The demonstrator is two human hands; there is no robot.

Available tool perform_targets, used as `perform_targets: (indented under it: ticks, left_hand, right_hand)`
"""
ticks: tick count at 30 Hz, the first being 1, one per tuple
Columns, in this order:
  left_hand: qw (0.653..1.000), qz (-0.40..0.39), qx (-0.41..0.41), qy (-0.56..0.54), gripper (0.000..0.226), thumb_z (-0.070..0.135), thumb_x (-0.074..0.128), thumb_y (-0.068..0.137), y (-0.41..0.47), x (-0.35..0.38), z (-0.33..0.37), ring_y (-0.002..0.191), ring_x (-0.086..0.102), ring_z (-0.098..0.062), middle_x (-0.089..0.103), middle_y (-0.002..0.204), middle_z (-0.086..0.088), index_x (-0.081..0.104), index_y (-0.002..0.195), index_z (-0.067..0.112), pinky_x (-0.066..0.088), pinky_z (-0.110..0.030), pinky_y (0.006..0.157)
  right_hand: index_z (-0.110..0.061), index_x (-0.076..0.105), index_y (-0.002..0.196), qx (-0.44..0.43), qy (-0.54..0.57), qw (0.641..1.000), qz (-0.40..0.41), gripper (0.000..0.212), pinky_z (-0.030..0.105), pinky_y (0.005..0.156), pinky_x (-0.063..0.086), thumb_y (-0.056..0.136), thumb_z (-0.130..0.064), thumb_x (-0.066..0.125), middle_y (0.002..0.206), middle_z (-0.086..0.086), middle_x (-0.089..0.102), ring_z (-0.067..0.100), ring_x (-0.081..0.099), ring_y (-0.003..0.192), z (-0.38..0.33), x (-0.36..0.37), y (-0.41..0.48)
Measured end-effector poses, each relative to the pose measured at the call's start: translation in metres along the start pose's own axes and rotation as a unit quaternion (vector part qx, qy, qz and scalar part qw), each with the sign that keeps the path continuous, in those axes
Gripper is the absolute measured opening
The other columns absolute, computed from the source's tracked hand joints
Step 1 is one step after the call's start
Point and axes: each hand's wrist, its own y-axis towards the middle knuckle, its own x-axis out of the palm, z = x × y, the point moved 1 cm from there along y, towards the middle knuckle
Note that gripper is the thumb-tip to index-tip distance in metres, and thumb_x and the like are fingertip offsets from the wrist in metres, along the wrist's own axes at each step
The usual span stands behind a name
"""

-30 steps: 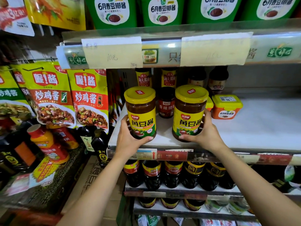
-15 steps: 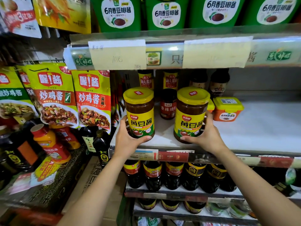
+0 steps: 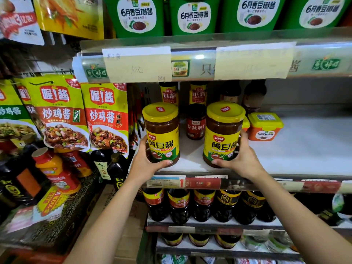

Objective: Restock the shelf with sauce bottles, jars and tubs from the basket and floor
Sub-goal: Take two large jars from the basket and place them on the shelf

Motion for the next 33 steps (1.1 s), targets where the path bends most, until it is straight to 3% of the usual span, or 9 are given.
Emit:
perform_targets:
  ticks: [5, 18, 26, 33]
  left_hand:
    - [1.0, 0.005, 0.001, -0.004, 0.096, 0.013, 0.082, 0.065, -0.002, 0.002, 0.004, 0.11, 0.046, -0.005, 0.048, 0.117, 0.013, 0.023, 0.139, 0.024, 0.034, -0.019, 0.09]
    - [1.0, 0.0, -0.006, 0.008, 0.097, 0.017, 0.081, 0.067, -0.005, 0.002, 0.007, 0.11, 0.042, -0.005, 0.048, 0.125, 0.008, 0.02, 0.141, 0.025, 0.033, -0.022, 0.092]
    - [1.0, 0.004, -0.006, 0.014, 0.096, 0.018, 0.081, 0.066, -0.003, 0.002, 0.005, 0.123, 0.045, -0.017, 0.048, 0.136, -0.001, 0.022, 0.142, 0.022, 0.033, -0.025, 0.096]
    - [1.0, 0.021, -0.012, 0.009, 0.097, 0.017, 0.079, 0.07, -0.013, 0.01, 0.012, 0.124, 0.043, -0.013, 0.046, 0.135, 0.005, 0.016, 0.144, 0.024, 0.032, -0.023, 0.097]
  right_hand:
    - [-0.023, 0.022, 0.138, -0.005, 0.003, 1.0, 0.014, 0.109, 0.026, 0.09, 0.041, 0.052, -0.024, 0.09, 0.113, -0.012, 0.051, 0.009, 0.05, 0.105, -0.002, 0.001, -0.002]
    - [-0.022, 0.015, 0.141, -0.017, -0.032, 0.999, -0.007, 0.115, 0.028, 0.096, 0.04, 0.053, -0.028, 0.089, 0.129, 0.002, 0.054, 0.018, 0.051, 0.117, -0.008, 0.008, -0.001]
    - [-0.021, 0.015, 0.141, -0.011, -0.022, 0.999, -0.023, 0.112, 0.025, 0.094, 0.039, 0.056, -0.025, 0.088, 0.117, -0.01, 0.049, 0.009, 0.048, 0.107, -0.01, 0.009, -0.002]
    - [-0.028, 0.012, 0.143, -0.034, -0.027, 0.999, -0.008, 0.111, 0.033, 0.098, 0.043, 0.059, -0.031, 0.085, 0.134, -0.002, 0.05, 0.02, 0.051, 0.12, -0.008, 0.009, -0.004]
